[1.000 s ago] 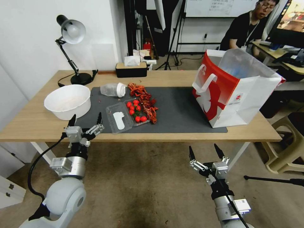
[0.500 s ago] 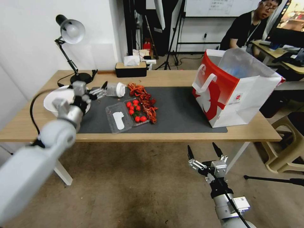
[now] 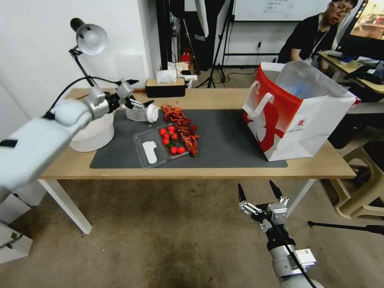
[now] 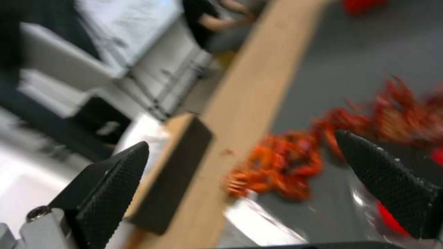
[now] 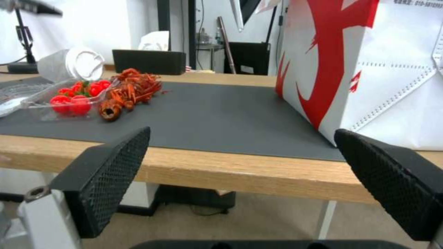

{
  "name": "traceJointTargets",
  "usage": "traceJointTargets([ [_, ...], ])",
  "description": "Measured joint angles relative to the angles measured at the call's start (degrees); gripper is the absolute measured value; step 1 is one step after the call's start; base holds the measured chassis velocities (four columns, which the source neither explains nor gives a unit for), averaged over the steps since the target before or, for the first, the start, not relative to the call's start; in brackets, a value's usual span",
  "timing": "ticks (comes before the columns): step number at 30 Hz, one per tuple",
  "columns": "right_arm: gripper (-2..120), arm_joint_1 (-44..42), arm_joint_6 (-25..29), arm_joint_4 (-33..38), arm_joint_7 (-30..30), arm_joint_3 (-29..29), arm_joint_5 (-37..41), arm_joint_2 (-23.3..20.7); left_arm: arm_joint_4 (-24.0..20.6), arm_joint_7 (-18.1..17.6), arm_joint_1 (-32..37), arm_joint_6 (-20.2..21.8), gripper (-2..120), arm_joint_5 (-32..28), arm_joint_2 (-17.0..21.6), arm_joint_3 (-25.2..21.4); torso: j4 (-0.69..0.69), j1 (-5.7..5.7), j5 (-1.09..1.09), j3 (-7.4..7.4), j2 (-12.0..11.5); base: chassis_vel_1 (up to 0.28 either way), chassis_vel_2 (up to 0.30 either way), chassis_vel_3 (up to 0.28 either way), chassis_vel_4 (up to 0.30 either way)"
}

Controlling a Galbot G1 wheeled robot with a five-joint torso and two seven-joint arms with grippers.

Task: Pick up the trash from the table and place it into the takeout bag.

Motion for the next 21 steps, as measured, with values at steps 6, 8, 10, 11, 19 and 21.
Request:
traceJointTargets([
  [6, 100, 0.1, 0.0, -0.2, 0.0, 0.0, 0.1, 0.1, 11.3, 10.2, -6.3, -0.8, 100, 11.4, -4.4, 1.2, 0.01, 0.00, 0.03, 0.00, 0.0, 0.000, 0.000, 0.000, 0.000],
  [8, 100, 0.1, 0.1, -0.3, 0.0, 0.0, 0.1, 0.1, 13.8, 10.9, -7.8, -1.2, 100, 12.7, -5.4, 1.7, 0.03, 0.00, 0.02, 0.00, 0.0, 0.000, 0.000, 0.000, 0.000],
  [10, 100, 0.2, 0.2, -0.5, 0.0, -0.1, 0.1, 0.1, 19.4, 11.8, -11.1, -3.2, 100, 16.1, -8.1, 3.1, 0.02, 0.00, 0.03, -0.01, 0.0, 0.000, 0.000, 0.000, 0.000],
  [11, 100, 0.3, 0.3, -0.5, 0.0, -0.1, 0.1, 0.2, 22.9, 12.2, -12.7, -5.1, 100, 19.1, -10.1, 3.4, -0.01, -0.01, 0.04, -0.01, 0.0, 0.000, 0.000, 0.000, 0.000],
  [19, 100, 0.6, 0.4, -0.7, 0.1, -0.1, 0.2, 0.2, 32.2, 17.9, -14.8, -9.4, 100, 25.5, -16.2, 2.8, 0.01, -0.01, 0.02, 0.00, 0.0, 0.000, 0.000, 0.000, 0.000],
  [21, 100, 0.6, 0.4, -0.7, 0.1, 0.0, 0.3, 0.2, 32.7, 18.8, -14.8, -9.6, 100, 25.8, -16.6, 2.7, -0.01, -0.01, 0.02, 0.00, 0.0, 0.000, 0.000, 0.000, 0.000],
])
